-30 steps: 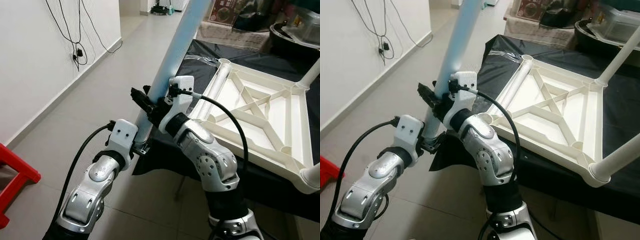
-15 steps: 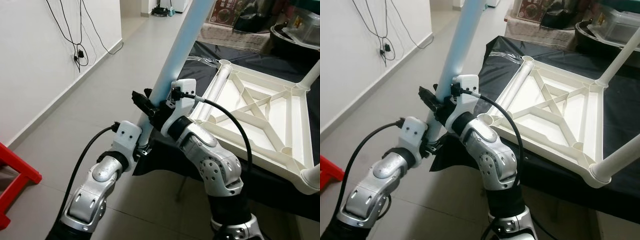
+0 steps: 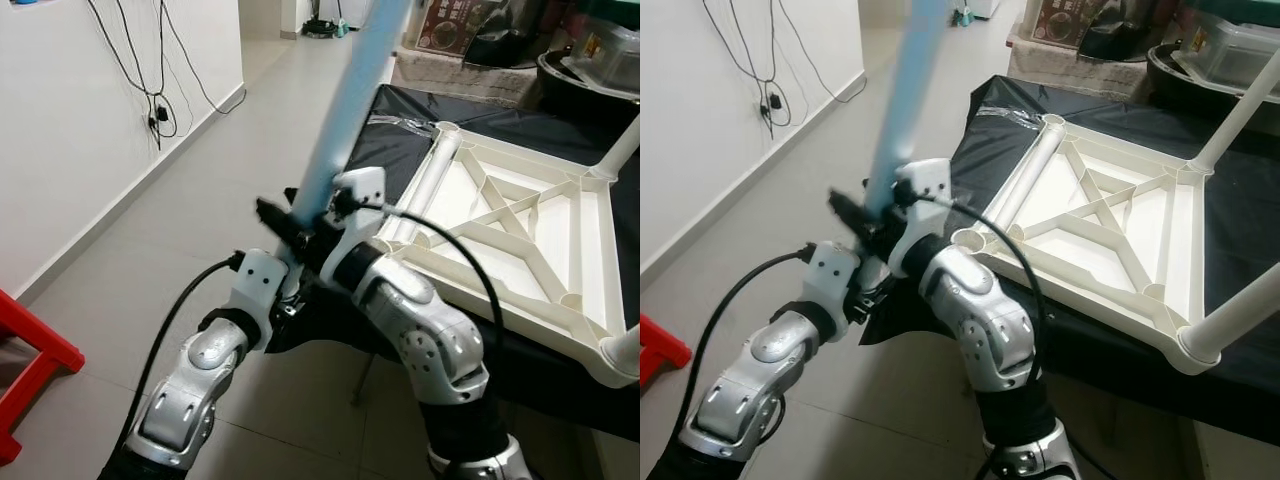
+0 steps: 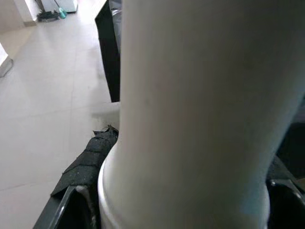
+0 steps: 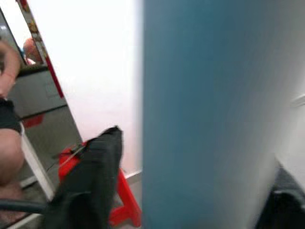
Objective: Building children table
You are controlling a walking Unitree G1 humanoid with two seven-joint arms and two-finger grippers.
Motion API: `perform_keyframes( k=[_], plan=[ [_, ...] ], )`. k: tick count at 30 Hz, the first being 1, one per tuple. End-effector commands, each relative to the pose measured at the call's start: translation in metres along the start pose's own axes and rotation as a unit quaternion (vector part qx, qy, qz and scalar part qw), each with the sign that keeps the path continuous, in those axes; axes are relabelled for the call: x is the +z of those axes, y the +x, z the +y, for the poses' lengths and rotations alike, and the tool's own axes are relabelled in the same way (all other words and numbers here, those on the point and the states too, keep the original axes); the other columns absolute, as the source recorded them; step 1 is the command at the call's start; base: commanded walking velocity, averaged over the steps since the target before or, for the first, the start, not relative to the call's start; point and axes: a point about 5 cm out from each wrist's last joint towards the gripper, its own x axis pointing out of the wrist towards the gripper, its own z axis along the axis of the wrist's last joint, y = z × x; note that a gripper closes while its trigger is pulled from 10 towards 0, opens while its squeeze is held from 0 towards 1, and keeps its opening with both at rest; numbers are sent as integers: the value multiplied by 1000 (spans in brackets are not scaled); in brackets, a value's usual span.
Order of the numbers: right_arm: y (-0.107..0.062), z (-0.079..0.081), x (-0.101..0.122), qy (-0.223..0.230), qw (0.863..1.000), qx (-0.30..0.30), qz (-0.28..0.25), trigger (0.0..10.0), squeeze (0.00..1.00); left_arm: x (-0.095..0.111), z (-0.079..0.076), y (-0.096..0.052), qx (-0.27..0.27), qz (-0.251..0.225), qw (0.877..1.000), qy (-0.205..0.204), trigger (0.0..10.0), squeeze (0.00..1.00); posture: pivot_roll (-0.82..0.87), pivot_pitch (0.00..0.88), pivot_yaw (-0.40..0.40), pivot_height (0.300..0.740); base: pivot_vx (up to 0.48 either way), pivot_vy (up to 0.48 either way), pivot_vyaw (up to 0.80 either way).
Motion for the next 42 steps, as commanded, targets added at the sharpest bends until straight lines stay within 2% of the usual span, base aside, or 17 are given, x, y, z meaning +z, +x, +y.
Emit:
perform_keyframes(
  k=[1, 4, 6, 8, 9, 11, 12, 13, 18, 22, 34, 39, 40, 42],
  plan=[
    [-3, -4, -2, -10, 1000, 19, 9, 10000, 0, -3, -4, -11, -49, 6, 999, -14, 10000, 0, 55, 72, -64, 740, 0, 0, 0],
    [-7, -9, -2, -17, 999, 45, 23, 10000, 0, -8, -4, -19, -75, 16, 997, -25, 10000, 0, 55, 73, -63, 740, 0, 0, 0],
    [-15, -17, -2, -11, 995, 93, 44, 10000, 0, -15, -5, -33, -116, 36, 991, -53, 10000, 0, 55, 73, -61, 740, 0, 0, 0],
    [-15, -17, -2, -11, 995, 93, 44, 10000, 0, -15, -5, -33, -116, 36, 991, -53, 10000, 0, 55, 73, -61, 740, 0, 0, 0],
    [-24, -22, -1, 9, 986, 147, 74, 10000, 0, -18, -8, -47, -159, 54, 981, -93, 10000, 0, 55, 78, -60, 740, 0, 0, 0],
    [-32, -24, 0, 36, 976, 195, 94, 10000, 0, -20, -11, -57, -192, 68, 972, -115, 10000, 0, 57, 77, -63, 740, 0, 0, 0],
    [-32, -24, 0, 36, 976, 195, 94, 10000, 0, -20, -11, -57, -192, 68, 972, -115, 10000, 0, 57, 77, -63, 740, 0, 0, 0],
    [-36, -22, 1, 65, 966, 228, 101, 10000, 0, -22, -13, -63, -209, 76, 967, -122, 10000, 0, 57, 78, -63, 740, 0, 0, 0],
    [-39, -19, 1, 109, 953, 263, 103, 10000, 0, -24, -18, -66, -228, 82, 962, -129, 10000, 0, 58, 75, -63, 740, 0, 0, 0],
    [-39, -16, 1, 124, 947, 278, 104, 10000, 0, -25, -22, -67, -238, 83, 958, -136, 10000, 0, 55, 70, -60, 740, 0, 0, 0],
    [-38, -7, -1, 141, 932, 315, 112, 10000, 0, -23, -31, -74, -274, 94, 944, -161, 10000, 0, 54, 63, -61, 740, 0, 0, 0],
    [-38, -4, -2, 141, 930, 320, 115, 10000, 0, -23, -32, -74, -277, 93, 942, -163, 10000, 0, 52, 61, -62, 740, 0, 0, 0],
    [-38, -4, -3, 141, 931, 318, 116, 0, 0, -23, -32, -74, -278, 94, 942, -163, 10000, 0, 52, 61, -61, 740, 0, 0, 0],
    [-37, -5, -3, 141, 931, 316, 116, 0, 0, -23, -32, -74, -278, 94, 942, -163, 10000, 0, 52, 61, -61, 740, 0, 0, 0]
  ],
)
